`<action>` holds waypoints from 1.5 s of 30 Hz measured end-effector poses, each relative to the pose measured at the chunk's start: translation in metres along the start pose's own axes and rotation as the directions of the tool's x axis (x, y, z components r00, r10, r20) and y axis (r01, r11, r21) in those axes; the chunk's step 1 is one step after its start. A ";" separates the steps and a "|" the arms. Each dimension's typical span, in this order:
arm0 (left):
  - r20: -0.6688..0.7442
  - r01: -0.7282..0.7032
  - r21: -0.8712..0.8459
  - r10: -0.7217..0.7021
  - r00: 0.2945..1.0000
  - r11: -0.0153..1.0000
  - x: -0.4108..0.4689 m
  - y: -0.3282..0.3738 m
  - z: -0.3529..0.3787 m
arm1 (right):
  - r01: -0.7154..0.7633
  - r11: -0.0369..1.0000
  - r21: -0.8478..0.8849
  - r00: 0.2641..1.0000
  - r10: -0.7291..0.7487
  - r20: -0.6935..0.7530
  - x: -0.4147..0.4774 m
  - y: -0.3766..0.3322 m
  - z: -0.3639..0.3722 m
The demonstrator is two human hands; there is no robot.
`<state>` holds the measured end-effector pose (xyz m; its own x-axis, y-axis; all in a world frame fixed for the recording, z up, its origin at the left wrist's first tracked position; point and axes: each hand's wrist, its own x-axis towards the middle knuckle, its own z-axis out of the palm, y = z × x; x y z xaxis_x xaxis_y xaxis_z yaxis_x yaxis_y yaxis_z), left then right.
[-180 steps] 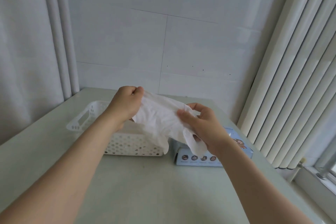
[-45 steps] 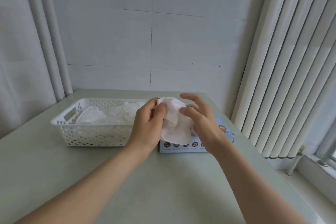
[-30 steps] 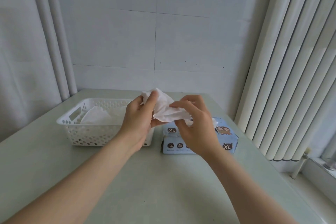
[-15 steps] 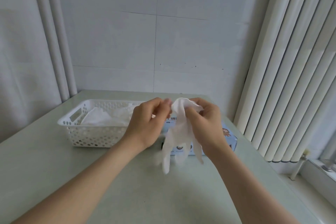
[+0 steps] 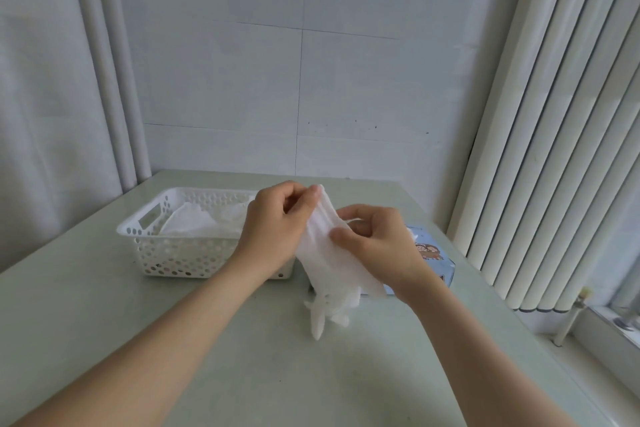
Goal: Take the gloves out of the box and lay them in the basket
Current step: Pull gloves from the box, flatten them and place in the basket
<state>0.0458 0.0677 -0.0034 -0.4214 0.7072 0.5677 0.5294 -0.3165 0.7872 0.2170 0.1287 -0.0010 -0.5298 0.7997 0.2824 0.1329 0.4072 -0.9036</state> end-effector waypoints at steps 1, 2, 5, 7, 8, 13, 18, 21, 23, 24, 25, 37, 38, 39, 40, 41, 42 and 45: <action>-0.025 0.011 0.004 -0.011 1.000 1.000 0.003 -0.002 -0.001 | -0.017 1.000 -0.002 1.000 0.017 0.001 0.000 0.000 0.000; -0.044 0.036 0.003 -0.036 0.998 0.999 0.005 -0.004 -0.002 | -0.037 0.999 -0.002 0.999 0.037 -0.004 -0.001 0.000 0.000; -0.054 0.143 -0.052 -0.146 0.988 0.988 0.013 -0.007 -0.007 | -0.071 0.996 0.044 0.996 0.073 -0.052 0.001 -0.001 0.001; -0.022 0.195 -0.092 -0.197 0.980 0.977 0.016 -0.012 -0.010 | -0.086 0.986 0.144 0.990 0.100 -0.096 0.004 0.000 0.004; -0.004 0.217 -0.109 -0.219 0.976 0.970 0.018 -0.013 -0.012 | -0.090 0.976 0.200 0.986 0.116 -0.119 0.006 0.000 0.006; 0.038 0.261 -0.115 -0.258 0.965 0.959 0.029 -0.012 -0.022 | -0.072 0.936 0.345 0.952 0.168 -0.255 0.007 0.000 0.022; 0.002 0.186 0.012 -0.186 0.983 0.983 0.040 -0.002 -0.031 | 0.005 0.980 0.196 0.931 0.067 -0.359 0.017 0.000 0.033; -0.056 0.146 0.087 -0.141 0.988 0.985 0.046 0.001 -0.036 | 0.068 0.992 0.109 0.938 -0.026 -0.345 0.020 -0.006 0.040; -0.106 0.107 0.153 -0.092 0.990 0.982 0.049 0.002 -0.039 | 0.121 0.984 0.131 0.963 -0.085 -0.254 0.020 -0.013 0.045; -0.124 0.091 0.185 -0.069 0.990 0.978 0.052 -0.001 -0.042 | 0.123 0.984 0.125 0.977 -0.098 -0.188 0.021 -0.014 0.049; -0.131 0.074 0.218 -0.046 0.990 0.973 0.055 -0.002 -0.045 | 0.114 0.988 0.106 0.987 -0.100 -0.125 0.023 -0.013 0.052; -0.204 0.191 0.323 -0.129 0.970 0.927 0.075 -0.029 -0.082 | -0.145 0.967 -0.210 0.971 0.098 -0.219 0.069 -0.036 0.074; -0.207 0.219 0.321 -0.158 0.966 0.921 0.077 -0.031 -0.085 | -0.131 0.956 -0.264 0.973 0.073 -0.220 0.074 -0.038 0.076; -0.210 0.239 0.322 -0.177 0.962 0.916 0.079 -0.034 -0.088 | -0.109 0.940 -0.324 0.975 0.038 -0.219 0.080 -0.039 0.078; -0.217 0.256 0.321 -0.192 0.957 0.912 0.080 -0.037 -0.091 | -0.086 0.919 -0.384 0.977 0.003 -0.211 0.087 -0.039 0.081; -0.223 0.263 0.319 -0.197 0.955 0.910 0.080 -0.040 -0.093 | -0.064 0.893 -0.446 0.980 -0.028 -0.197 0.093 -0.039 0.084; -0.227 0.267 0.322 -0.199 0.953 0.908 0.081 -0.042 -0.097 | -0.041 0.863 -0.503 0.983 -0.055 -0.175 0.101 -0.038 0.089; -0.215 0.294 0.323 -0.233 0.948 0.900 0.083 -0.046 -0.104 | 0.032 0.785 -0.619 0.985 -0.131 -0.114 0.119 -0.037 0.100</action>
<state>-0.0895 0.0751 0.0326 -0.6812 0.6088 0.4067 0.5901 0.1276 0.7972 0.0654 0.1651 0.0338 -0.4436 0.7847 0.4330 0.6054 0.6186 -0.5008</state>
